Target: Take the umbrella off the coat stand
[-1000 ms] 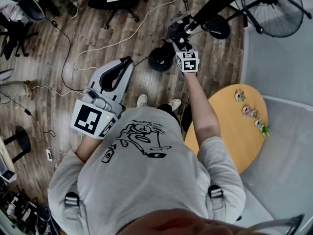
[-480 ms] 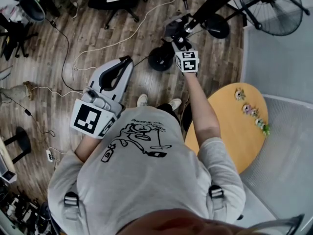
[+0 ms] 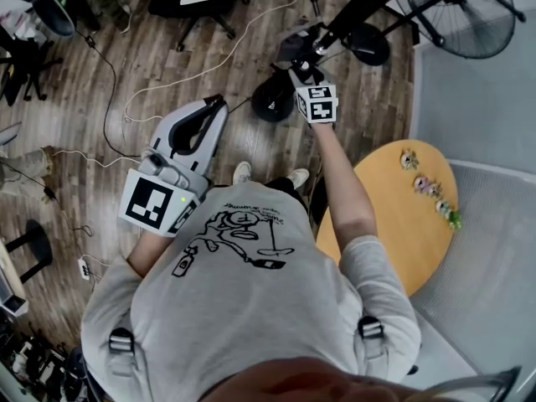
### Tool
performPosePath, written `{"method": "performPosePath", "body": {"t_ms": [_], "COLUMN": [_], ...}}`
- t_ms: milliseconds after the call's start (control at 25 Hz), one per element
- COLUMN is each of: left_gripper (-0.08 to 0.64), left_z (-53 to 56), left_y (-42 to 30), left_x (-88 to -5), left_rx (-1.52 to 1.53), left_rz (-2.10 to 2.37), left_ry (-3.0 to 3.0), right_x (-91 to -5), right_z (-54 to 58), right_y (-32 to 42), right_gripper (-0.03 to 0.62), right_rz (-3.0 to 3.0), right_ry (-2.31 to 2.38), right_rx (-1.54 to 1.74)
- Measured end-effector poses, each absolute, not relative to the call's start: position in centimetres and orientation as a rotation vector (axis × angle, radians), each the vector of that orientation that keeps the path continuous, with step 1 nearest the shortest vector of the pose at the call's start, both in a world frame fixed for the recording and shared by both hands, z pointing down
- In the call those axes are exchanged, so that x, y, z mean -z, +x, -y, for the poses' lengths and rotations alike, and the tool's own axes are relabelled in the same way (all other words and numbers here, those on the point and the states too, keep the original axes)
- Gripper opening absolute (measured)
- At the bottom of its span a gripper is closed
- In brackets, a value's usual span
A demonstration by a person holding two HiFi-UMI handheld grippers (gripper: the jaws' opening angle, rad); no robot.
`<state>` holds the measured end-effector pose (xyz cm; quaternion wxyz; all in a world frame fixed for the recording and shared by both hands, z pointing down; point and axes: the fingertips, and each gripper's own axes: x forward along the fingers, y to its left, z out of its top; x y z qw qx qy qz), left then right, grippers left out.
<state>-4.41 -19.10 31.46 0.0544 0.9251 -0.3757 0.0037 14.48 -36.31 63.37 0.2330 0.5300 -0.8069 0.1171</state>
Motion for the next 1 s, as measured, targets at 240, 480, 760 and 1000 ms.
{"method": "performPosePath", "body": {"t_ms": [240,480,760,1000], "left_gripper": [0.021,0.021,0.021,0.021], "left_z": [19.1,19.0,18.9,18.7], "left_y": [-4.5,-4.5,-4.4,-4.4], "left_x": [-31.5,-31.6,-31.5,-31.4], "left_rx": [-0.008,-0.001,-0.001,0.003], "left_rz": [1.14,1.133,1.122,1.114], "left_ry": [2.808,2.812,2.814,2.819], "right_x": [-62.9,-62.5,-61.6,-60.8], "right_z": [36.0,35.5,34.9,34.3], "right_y": [13.8,13.3,12.6,12.0], "right_gripper": [0.222,0.222,0.222,0.222], "right_rz": [2.225,2.234,2.241,2.25], "right_ry": [1.438,1.431,1.414,1.41], "right_rx": [-0.316,-0.302,-0.274,-0.269]}}
